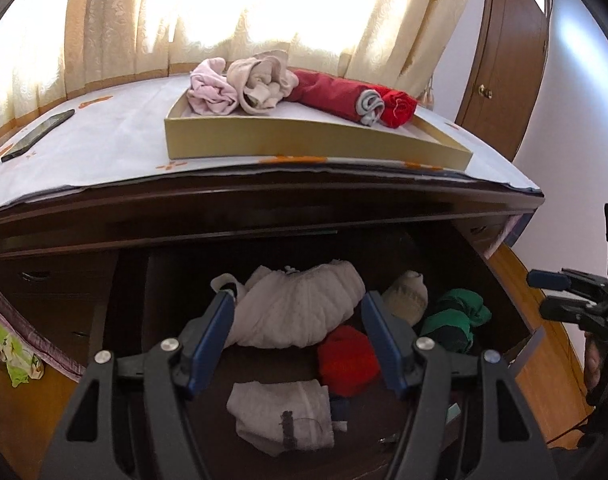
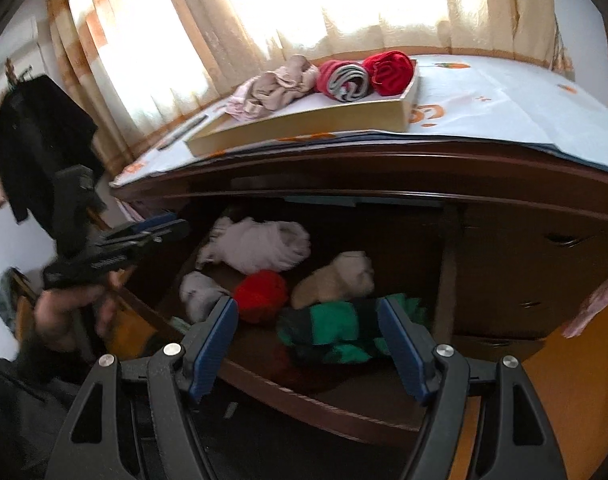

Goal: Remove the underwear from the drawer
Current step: 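Lower both tools back toward the clothes in the open drawer, then grasp the green-and-black sock with the right tool while the left tool reaches toward the white garment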

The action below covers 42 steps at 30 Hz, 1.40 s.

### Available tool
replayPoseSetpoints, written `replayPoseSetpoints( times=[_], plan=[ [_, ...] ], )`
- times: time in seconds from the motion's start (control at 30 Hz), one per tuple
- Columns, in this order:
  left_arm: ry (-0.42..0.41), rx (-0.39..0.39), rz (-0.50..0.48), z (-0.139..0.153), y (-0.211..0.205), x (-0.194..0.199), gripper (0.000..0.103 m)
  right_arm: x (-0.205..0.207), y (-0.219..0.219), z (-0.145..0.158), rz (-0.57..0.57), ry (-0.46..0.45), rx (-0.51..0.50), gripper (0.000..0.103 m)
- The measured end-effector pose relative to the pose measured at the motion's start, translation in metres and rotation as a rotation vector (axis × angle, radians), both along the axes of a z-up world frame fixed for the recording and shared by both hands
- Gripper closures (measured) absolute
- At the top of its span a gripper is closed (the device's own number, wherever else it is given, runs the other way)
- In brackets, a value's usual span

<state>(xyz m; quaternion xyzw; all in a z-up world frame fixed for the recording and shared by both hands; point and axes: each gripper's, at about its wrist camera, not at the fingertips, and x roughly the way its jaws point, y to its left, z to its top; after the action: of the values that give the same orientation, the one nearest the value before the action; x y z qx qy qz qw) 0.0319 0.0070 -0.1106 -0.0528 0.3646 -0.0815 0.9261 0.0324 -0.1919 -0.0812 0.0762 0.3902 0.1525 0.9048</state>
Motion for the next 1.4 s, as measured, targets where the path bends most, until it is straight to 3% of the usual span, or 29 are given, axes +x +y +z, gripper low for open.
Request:
replayPoseSetpoints(
  times=[0.2, 0.4, 1.0, 1.4],
  plan=[
    [0.019, 0.008, -0.002, -0.005, -0.001, 0.001, 0.034, 0.012, 0.006, -0.014, 0.011, 0.012, -0.140, 0.029],
    [0.034, 0.011, -0.005, -0.008, -0.002, 0.002, 0.034, 0.028, 0.023, -0.031, 0.092, 0.057, -0.309, 0.029],
    [0.061, 0.007, -0.003, -0.013, -0.002, 0.006, 0.031, 0.065, 0.043, -0.066, 0.305, 0.248, -0.476, 0.029],
    [0.075, 0.009, -0.009, -0.016, -0.003, 0.007, 0.030, 0.101, 0.053, -0.085, 0.382, 0.340, -0.471, 0.029]
  ],
)
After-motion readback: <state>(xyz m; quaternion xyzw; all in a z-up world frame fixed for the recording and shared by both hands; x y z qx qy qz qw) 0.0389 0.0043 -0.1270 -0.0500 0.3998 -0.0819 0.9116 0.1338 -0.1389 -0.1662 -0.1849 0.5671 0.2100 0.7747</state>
